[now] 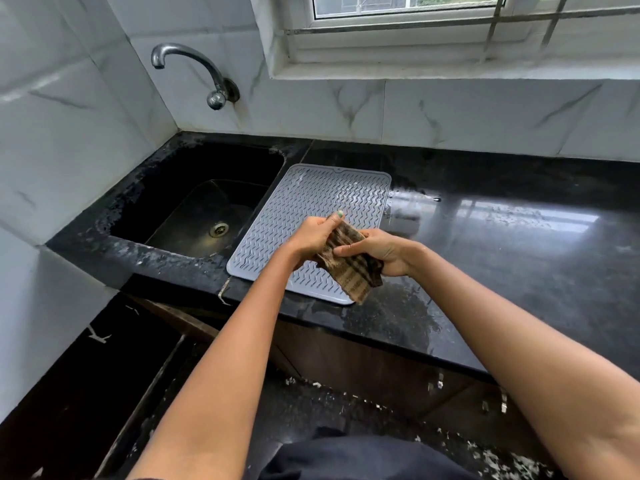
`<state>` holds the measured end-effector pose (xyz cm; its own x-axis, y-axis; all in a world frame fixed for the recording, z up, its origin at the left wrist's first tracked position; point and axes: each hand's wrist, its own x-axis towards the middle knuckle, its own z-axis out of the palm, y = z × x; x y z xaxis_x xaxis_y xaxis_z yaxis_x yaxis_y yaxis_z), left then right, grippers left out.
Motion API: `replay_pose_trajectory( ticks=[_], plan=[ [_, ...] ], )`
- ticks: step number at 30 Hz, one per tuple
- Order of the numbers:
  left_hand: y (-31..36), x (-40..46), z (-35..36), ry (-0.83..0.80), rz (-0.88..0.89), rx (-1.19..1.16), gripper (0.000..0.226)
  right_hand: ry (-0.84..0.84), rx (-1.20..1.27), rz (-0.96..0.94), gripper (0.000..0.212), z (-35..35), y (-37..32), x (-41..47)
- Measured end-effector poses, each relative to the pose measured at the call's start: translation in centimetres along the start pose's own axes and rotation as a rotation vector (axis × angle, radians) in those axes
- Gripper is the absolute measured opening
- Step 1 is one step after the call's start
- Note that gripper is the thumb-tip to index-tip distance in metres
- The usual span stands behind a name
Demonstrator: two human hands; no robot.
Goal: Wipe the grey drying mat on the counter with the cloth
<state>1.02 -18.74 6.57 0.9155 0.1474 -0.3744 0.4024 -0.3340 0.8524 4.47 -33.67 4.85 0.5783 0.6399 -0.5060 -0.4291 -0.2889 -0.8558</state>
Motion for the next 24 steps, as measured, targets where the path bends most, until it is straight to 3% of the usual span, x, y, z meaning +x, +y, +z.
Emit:
replay_pose_trajectory(
  ticks=[4, 7, 11, 16, 20, 24],
  plan=[
    [-1.1, 2.3, 0.1, 0.290, 0.047, 0.329, 0.053, 0.067, -0.090, 0.034, 0.031, -0.2, -0.9, 1.7],
    [-1.6, 5.1, -1.2, 0.209, 0.019, 0.344, 0.060, 0.136, -0.199, 0.050, 0.025, -1.6, -2.1, 3.6],
    [-2.3, 9.5, -2.4, 0.156, 0.031, 0.413, 0.040, 0.305, -0.211, 0.002, 0.013, -3.6, -3.5, 6.6],
    [-2.0, 17.3, -2.1, 0.079, 0.147, 0.713, 0.047, 0.696, -0.233, -0.047, 0.039, -7.8, -7.0, 11.8],
    [-1.2, 22.9, -0.8, -0.002, 0.265, 0.843, 0.058, 0.979, -0.382, -0.043, 0.044, -11.0, -9.3, 15.1],
    [-3.6, 25.0, 0.4, 0.054, 0.299, 0.886, 0.061, 1.064, -0.631, -0.032, 0.054, -12.9, -10.5, 18.7]
  ],
)
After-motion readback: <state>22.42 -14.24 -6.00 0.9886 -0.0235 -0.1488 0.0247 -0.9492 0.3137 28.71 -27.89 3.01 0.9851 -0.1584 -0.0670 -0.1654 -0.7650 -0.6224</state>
